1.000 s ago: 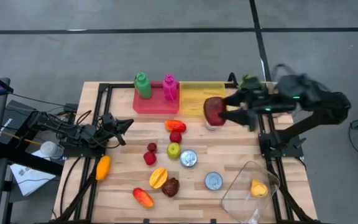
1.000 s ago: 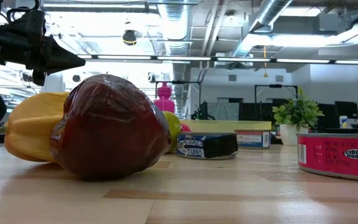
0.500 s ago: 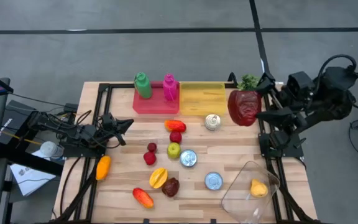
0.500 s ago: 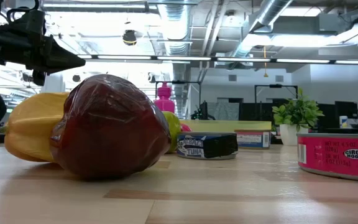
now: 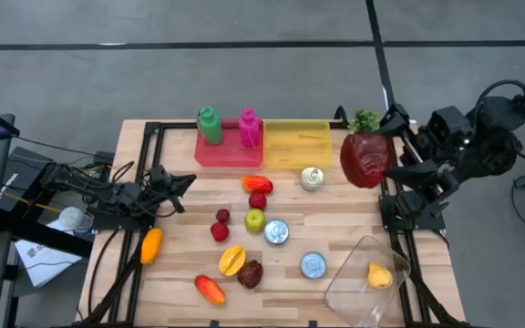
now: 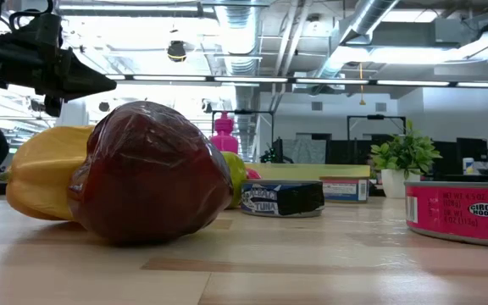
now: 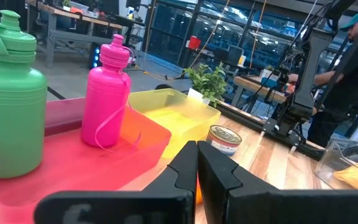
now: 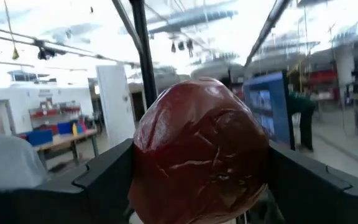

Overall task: Pick & Place Food Item
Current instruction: Put the apple into the transparent bin

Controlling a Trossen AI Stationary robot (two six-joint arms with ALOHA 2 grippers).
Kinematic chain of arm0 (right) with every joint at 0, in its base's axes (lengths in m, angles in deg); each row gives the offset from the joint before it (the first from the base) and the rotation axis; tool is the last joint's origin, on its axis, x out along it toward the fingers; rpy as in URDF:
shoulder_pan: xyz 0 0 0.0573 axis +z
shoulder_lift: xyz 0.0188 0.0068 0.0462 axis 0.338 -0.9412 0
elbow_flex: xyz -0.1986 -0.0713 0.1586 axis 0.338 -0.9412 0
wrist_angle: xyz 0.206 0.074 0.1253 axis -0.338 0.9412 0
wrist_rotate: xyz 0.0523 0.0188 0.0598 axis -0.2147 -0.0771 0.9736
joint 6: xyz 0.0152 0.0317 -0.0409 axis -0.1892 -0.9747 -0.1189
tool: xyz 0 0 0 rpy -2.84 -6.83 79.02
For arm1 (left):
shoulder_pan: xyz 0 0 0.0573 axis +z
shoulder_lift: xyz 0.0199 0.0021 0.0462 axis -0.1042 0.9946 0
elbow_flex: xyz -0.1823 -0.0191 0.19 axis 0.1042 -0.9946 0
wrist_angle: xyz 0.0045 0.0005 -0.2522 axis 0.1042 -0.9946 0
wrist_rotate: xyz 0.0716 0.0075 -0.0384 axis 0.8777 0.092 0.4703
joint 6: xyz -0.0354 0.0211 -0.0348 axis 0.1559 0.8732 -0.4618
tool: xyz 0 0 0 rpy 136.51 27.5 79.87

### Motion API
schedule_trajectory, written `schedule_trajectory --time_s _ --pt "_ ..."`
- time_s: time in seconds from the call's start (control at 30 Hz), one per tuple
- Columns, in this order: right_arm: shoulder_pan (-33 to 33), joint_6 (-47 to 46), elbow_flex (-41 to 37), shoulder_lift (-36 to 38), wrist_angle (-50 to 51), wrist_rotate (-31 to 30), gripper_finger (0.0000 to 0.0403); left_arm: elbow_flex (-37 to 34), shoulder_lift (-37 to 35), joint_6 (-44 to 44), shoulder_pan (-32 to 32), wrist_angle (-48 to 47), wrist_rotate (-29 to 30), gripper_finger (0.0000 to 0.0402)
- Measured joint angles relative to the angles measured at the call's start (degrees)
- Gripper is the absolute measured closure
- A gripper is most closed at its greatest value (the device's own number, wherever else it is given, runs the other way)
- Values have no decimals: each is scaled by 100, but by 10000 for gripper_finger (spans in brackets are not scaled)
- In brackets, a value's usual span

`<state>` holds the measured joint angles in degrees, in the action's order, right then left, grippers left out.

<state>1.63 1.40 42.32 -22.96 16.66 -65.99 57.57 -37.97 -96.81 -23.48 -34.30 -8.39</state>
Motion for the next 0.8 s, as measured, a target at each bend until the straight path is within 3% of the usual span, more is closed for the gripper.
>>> schedule_trajectory --time_s 0.1,0.5,0.8 --pt "-2 -353 4 53 386 -82 81 0 0 0 -2 2 0 401" --pt "-9 -2168 2 113 2978 -1323 81 0 0 0 -1 0 0 401" --pt "-9 -3179 2 156 4050 -1363 81 0 -1 0 -1 1 1 401"
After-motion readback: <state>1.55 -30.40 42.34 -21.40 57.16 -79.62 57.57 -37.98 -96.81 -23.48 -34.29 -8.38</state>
